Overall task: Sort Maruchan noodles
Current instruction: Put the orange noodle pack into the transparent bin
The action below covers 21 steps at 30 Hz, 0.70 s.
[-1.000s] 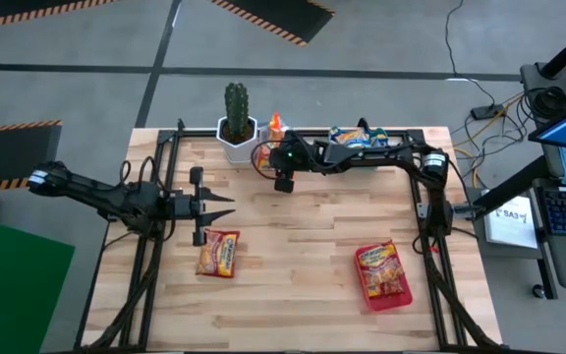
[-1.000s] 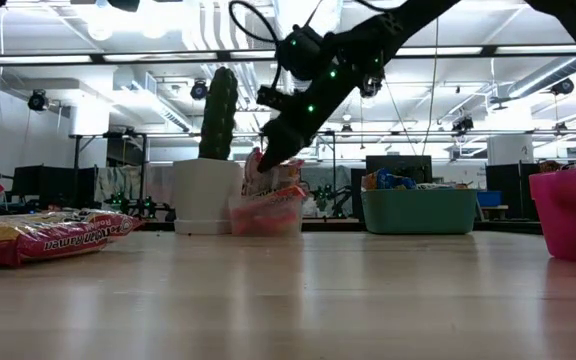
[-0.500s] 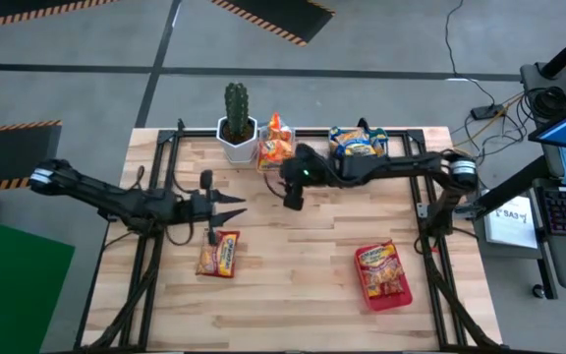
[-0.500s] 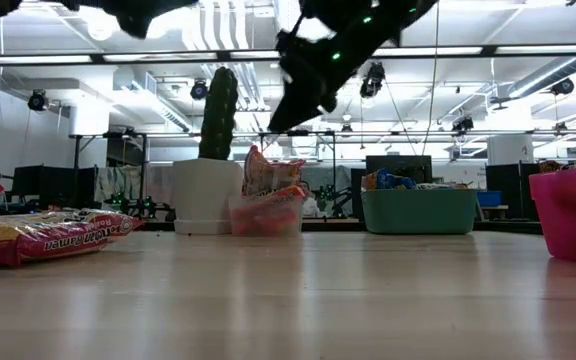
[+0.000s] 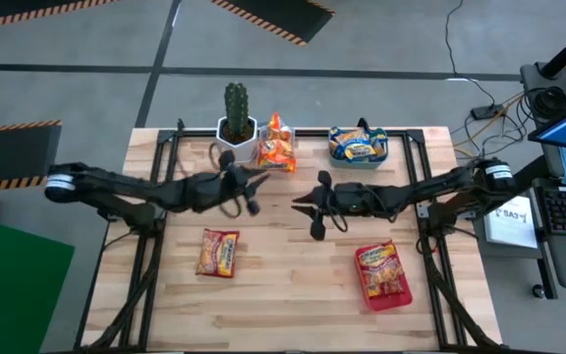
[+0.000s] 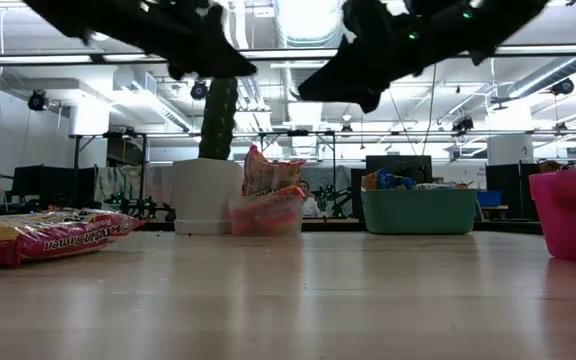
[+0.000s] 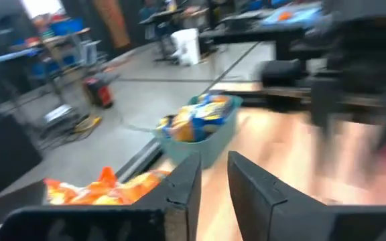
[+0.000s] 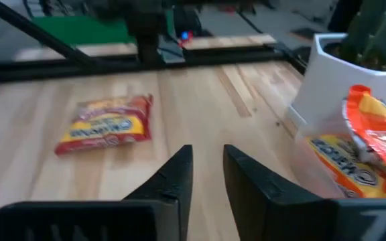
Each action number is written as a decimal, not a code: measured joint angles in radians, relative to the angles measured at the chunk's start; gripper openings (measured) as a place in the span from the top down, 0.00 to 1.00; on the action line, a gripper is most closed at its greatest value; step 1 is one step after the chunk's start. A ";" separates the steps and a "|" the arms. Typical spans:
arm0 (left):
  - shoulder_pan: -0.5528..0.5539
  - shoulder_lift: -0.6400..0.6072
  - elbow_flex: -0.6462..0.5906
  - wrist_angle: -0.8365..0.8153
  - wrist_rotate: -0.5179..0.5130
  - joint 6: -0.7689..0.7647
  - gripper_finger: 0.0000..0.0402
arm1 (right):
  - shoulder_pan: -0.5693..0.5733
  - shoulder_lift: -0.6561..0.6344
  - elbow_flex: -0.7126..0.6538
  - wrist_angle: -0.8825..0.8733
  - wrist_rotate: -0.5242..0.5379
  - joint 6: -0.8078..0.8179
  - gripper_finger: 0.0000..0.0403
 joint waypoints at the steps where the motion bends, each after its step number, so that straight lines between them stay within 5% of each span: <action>1: 0.030 0.028 0.017 0.004 0.010 0.001 0.87 | 0.005 -0.004 -0.022 0.035 0.000 0.003 0.83; 10: 0.217 0.253 0.118 -0.002 0.081 0.011 0.95 | 0.046 0.005 -0.087 0.136 0.000 0.017 0.91; 21: 0.292 0.409 0.167 -0.003 0.049 -0.040 1.00 | 0.063 0.010 -0.088 0.136 -0.002 0.014 0.92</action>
